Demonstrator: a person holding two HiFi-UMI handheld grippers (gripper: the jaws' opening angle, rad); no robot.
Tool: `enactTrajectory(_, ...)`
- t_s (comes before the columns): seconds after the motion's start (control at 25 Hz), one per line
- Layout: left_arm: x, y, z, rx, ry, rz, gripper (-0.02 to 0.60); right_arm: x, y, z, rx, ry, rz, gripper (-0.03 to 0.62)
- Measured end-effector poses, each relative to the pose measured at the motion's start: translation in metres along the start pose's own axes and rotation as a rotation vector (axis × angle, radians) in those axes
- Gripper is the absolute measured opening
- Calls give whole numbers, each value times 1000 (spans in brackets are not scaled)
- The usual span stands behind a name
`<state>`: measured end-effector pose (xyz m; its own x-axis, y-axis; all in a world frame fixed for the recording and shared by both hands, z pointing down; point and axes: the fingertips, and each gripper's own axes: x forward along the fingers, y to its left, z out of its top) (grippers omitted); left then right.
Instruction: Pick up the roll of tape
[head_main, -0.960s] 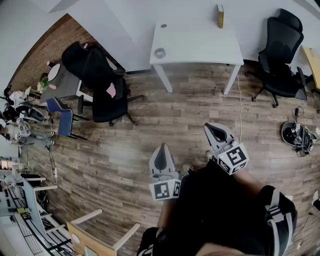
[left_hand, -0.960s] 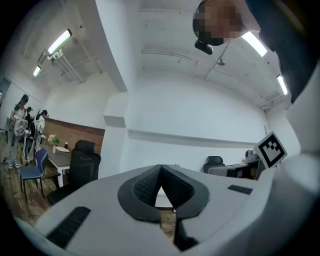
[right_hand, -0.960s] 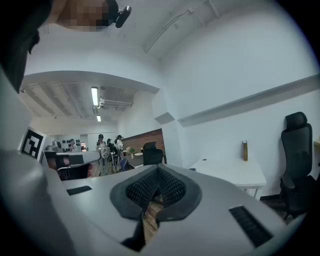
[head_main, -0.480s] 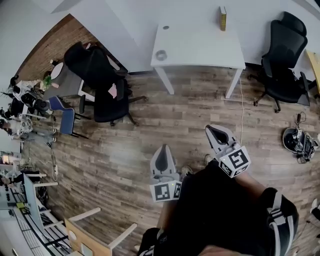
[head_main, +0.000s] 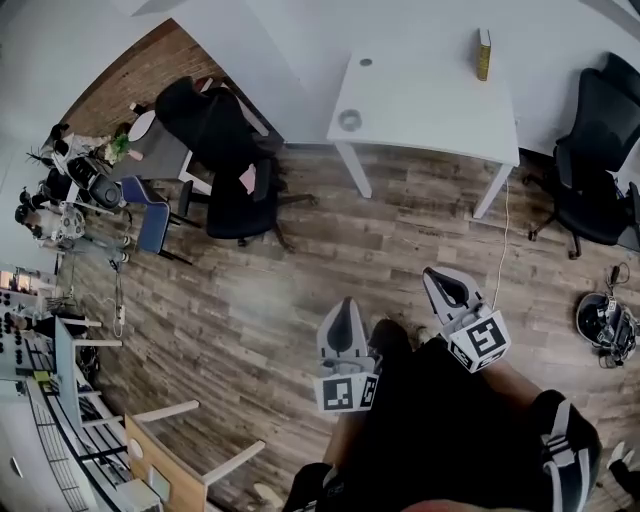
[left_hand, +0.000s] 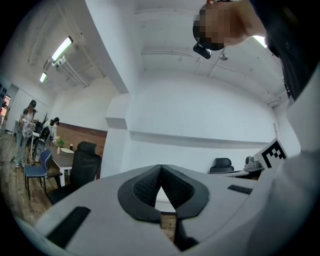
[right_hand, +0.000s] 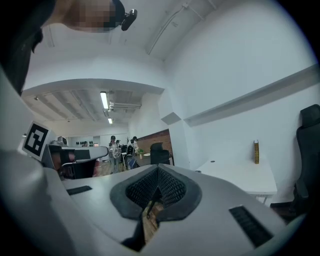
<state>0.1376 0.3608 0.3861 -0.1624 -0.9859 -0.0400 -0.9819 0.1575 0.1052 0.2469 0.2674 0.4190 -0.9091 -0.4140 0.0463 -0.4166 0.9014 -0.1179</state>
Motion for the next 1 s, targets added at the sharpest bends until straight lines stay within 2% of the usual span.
enactTrajectory(0.2, 36, 9, -11, -5, 33, -1, 21, 27, -23, -7, 19, 23, 1, 14)
enactTrajectory(0.44, 106, 37, -29, -34, 59, -13, 21, 83, -68, -14, 28, 47, -26, 14)
enactTrajectory(0.56, 150, 60, -37, -47, 77, -20, 21, 122, -89, -13, 24, 60, -34, 14)
enactTrajectory(1.0, 310, 170, -18, -67, 66, -77, 20, 302, -156, 12, 14, 84, -84, 14)
